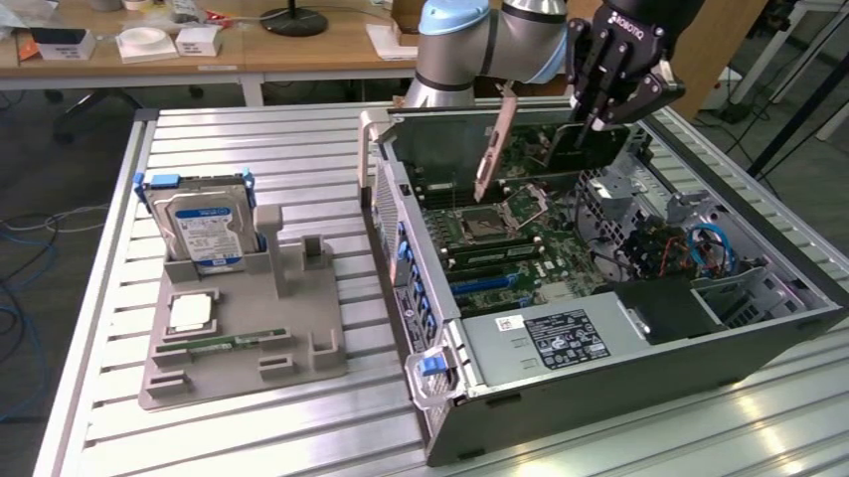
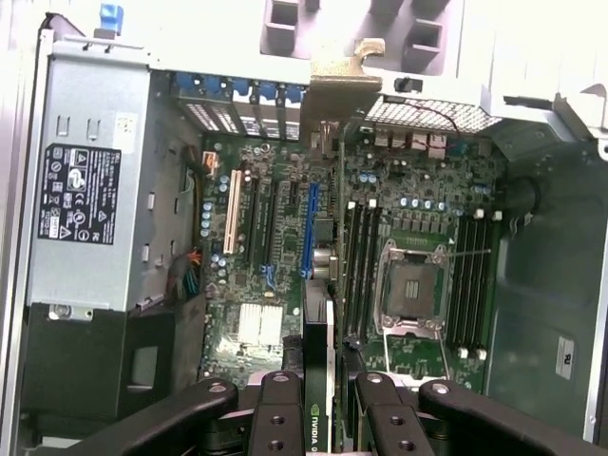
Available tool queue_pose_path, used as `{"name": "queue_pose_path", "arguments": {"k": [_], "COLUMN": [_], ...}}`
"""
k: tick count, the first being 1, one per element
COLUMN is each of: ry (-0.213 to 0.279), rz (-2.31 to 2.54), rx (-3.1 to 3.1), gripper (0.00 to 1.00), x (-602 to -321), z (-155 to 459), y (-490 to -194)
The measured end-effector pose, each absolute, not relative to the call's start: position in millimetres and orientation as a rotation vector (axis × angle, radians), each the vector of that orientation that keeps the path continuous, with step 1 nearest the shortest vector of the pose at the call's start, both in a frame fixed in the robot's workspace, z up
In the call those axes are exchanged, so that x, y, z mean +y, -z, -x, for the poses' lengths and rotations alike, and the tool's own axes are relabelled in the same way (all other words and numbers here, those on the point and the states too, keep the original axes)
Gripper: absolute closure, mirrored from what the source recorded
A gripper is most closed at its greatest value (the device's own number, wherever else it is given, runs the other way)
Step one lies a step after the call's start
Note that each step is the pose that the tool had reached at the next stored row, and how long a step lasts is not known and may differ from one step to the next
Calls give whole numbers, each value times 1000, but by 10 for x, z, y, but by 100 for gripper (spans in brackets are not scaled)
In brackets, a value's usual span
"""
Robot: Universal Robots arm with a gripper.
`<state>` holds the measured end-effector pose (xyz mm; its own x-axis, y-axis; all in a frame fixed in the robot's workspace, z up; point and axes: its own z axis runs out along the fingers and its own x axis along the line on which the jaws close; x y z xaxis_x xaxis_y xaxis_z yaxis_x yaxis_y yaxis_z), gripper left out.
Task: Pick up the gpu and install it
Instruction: 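Insert the gpu into the slot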
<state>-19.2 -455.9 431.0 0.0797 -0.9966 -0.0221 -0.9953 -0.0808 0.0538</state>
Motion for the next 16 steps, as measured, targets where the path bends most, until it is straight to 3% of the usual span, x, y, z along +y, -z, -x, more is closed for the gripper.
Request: {"name": "queue_pose_path", "arguments": {"k": [16], "ry": [82], "rz": [-2317], "rx": [-2082], "gripper": [74], "x": [-4558], "z": [191], "y": [-4285]}}
